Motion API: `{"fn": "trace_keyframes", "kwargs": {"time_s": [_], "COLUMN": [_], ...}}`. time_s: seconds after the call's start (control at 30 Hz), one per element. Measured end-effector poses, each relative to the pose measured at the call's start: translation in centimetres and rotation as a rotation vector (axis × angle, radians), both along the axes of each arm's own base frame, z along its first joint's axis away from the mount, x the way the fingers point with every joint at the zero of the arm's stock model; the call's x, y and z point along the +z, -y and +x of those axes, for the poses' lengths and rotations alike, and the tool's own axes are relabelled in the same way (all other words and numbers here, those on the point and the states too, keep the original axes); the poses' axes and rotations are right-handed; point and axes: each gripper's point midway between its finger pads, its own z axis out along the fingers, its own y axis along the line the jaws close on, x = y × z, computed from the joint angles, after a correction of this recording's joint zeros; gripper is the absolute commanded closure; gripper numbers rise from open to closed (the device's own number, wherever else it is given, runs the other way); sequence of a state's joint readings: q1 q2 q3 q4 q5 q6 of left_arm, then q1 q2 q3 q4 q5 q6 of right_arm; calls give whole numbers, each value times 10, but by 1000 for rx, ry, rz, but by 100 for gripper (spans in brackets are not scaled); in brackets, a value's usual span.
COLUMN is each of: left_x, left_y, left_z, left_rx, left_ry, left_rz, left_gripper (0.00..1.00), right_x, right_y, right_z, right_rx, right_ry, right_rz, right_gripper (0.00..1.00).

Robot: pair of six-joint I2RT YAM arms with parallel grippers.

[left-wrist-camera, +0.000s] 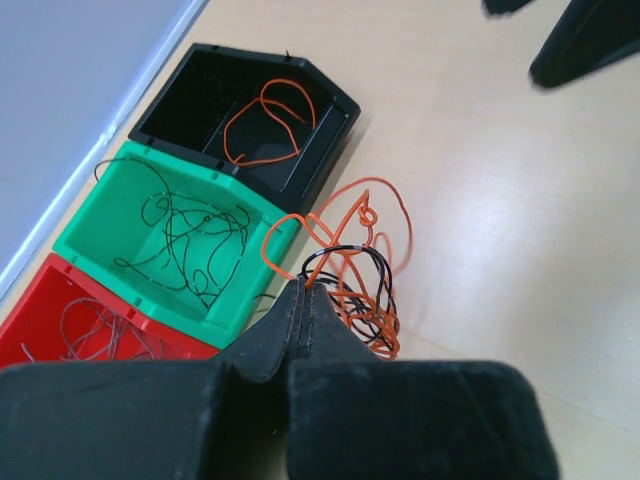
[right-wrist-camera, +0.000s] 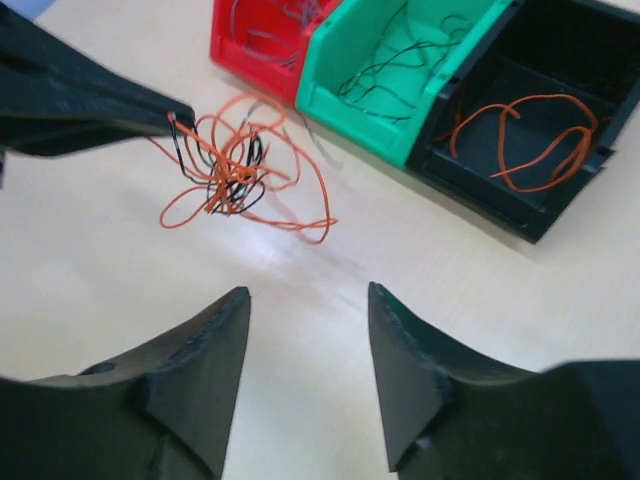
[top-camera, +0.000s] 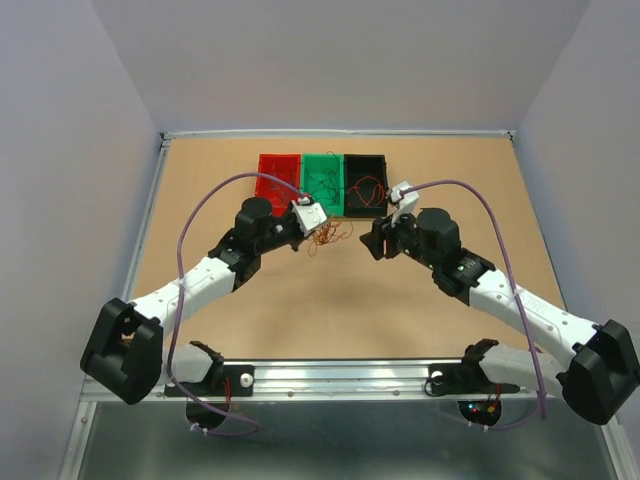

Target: Untangle the cables

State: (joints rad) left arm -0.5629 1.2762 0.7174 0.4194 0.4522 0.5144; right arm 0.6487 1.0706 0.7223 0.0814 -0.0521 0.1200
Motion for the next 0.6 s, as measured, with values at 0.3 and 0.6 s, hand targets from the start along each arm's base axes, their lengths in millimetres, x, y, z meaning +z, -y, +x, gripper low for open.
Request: {"fn": "trace_keyframes", "kwargs": {"time_s": [0.3, 0.6], "left_x": [12, -1], "left_y": [2, 1], "left_z": [-21, -13], "left_rx": [-74, -29], "left_ry": [-15, -89], "left_rz": [-17, 7], "left_gripper": [100, 100], "right_x": [-39, -41], "right_y": [-39, -69], "right_z": [-21, -26], "right_rx": [284, 423], "right_ry": [-77, -98], "right_rz": [-41, 46], "right_gripper": [64, 64]}}
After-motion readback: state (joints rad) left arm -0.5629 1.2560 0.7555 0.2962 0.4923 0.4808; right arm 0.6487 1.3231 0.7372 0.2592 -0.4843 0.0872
